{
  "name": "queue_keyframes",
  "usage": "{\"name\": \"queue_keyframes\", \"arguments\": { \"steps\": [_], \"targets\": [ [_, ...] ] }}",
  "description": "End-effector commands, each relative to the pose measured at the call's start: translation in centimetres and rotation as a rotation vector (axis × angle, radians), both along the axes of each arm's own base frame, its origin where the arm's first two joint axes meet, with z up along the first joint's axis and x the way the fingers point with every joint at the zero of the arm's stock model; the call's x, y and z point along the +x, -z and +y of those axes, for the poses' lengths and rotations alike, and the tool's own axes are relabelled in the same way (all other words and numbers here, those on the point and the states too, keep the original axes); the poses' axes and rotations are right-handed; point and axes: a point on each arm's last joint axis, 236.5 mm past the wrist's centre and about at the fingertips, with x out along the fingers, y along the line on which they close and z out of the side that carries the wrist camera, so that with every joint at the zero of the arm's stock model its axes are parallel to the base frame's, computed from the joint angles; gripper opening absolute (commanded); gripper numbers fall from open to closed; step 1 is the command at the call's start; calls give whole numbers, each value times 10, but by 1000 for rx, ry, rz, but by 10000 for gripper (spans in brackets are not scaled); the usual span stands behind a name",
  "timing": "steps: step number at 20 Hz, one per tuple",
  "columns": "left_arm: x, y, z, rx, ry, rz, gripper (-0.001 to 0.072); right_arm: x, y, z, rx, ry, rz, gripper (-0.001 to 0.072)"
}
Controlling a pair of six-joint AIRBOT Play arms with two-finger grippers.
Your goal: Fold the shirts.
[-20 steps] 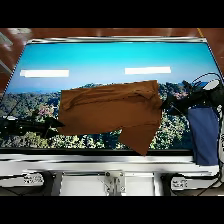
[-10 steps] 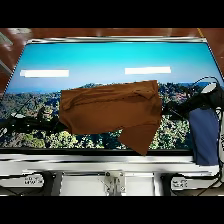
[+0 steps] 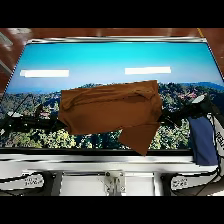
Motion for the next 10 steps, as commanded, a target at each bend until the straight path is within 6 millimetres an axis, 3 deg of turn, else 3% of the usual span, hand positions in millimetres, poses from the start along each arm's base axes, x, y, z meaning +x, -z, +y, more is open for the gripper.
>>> {"name": "queue_keyframes", "arguments": {
  "steps": [1,3,4,5,6,8,10],
  "targets": [
    [5,-5,-2,-12,-3,-28,37,19,9,15,2,26,-58,377],
    [14,-11,0,-12,-5,-57,37,14,8,35,12,-69,-71,375],
    [21,-17,2,-7,-4,-78,37,6,6,45,32,-131,-64,283],
    [29,-25,4,-2,0,-104,37,-2,3,51,46,-167,-48,127],
    [39,-38,7,8,8,-145,37,-6,-3,55,65,-178,-41,63],
    [62,-79,15,43,23,-263,35,-1,-31,56,89,-219,-100,62],
    [87,-149,23,111,31,-451,35,26,-86,48,66,-249,-277,62]
  ]
}}
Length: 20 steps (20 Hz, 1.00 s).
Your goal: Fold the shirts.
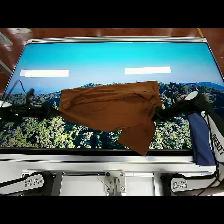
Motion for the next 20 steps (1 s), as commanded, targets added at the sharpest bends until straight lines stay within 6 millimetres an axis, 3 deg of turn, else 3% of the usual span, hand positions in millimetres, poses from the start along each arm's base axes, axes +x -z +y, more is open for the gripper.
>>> {"name": "queue_keyframes", "arguments": {
  "steps": [1,3,5,7,8,9,11,12,14,17,20],
  "targets": [
    [33,-115,10,92,3,-286,35,33,-92,-3,9,-55,-269,62],
    [36,-235,11,212,8,-592,35,66,-212,-16,-40,-36,-621,62],
    [10,-371,9,376,-45,-943,36,59,-351,-38,-222,-5,-997,62],
    [-47,-495,14,516,-227,-1232,36,20,-465,-66,-480,92,-1288,62],
    [-79,-536,15,563,-307,-1330,36,-9,-515,-79,-580,178,-1404,62],
    [-111,-565,14,612,-360,-1407,36,-41,-550,-85,-642,251,-1483,62],
    [-164,-591,5,673,-410,-1485,36,-101,-593,-83,-701,327,-1596,62],
    [-181,-590,0,692,-408,-1482,36,-122,-601,-77,-703,335,-1623,62],
    [-198,-565,-3,766,-367,-1400,36,-153,-597,-67,-696,335,-1615,62],
    [-208,-513,13,875,-321,-1181,36,-177,-578,-66,-718,327,-1546,62],
    [-209,-493,17,895,-290,-1096,36,-177,-563,-65,-713,302,-1483,62]
  ]
}}
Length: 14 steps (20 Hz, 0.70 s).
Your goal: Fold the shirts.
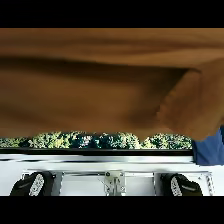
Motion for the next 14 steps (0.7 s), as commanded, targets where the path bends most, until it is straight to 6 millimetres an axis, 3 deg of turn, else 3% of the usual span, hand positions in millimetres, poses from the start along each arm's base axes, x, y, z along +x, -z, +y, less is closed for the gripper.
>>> {"name": "queue_keyframes", "arguments": {
  "steps": [1,2,4,6,10,14],
  "targets": [
    [-10,33,11,11,-57,133,37,-10,22,-2,10,19,92,62],
    [-5,43,13,3,-55,170,37,-4,32,-3,18,12,141,62],
    [11,82,19,-40,-52,310,37,15,58,-5,42,-2,265,61],
    [33,125,28,-116,-54,443,36,37,102,-11,90,-10,471,61],
    [83,237,50,-216,-50,769,36,94,214,-6,257,-106,938,61],
    [160,332,71,-353,-46,949,36,186,348,10,300,-118,1158,61]
  ]
}}
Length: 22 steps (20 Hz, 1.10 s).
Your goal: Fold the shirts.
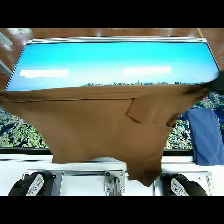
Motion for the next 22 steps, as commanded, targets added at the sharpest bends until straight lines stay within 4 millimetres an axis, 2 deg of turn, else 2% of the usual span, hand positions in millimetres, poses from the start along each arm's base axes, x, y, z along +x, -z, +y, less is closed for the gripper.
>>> {"name": "queue_keyframes", "arguments": {
  "steps": [1,3,5,8,10,13,16,19,21,22],
  "targets": [
    [64,85,16,-119,-34,142,37,74,114,19,19,-2,151,62],
    [107,125,22,-188,-54,176,37,133,158,33,32,22,92,62],
    [147,160,22,-251,-61,179,38,184,185,44,72,68,-5,62],
    [201,189,17,-260,3,90,38,236,204,58,136,114,-148,62],
    [228,200,12,-195,54,25,38,257,213,58,134,134,-212,62],
    [256,216,11,-119,67,-42,37,269,235,54,126,154,-225,62],
    [262,241,12,-114,56,-18,37,266,264,55,125,155,-167,62],
    [251,269,3,-169,64,79,38,250,286,59,154,180,-57,62],
    [233,282,-5,-175,115,163,37,233,286,60,142,158,10,62],
    [221,286,-11,-182,150,212,37,217,283,63,143,139,69,62]
  ]
}}
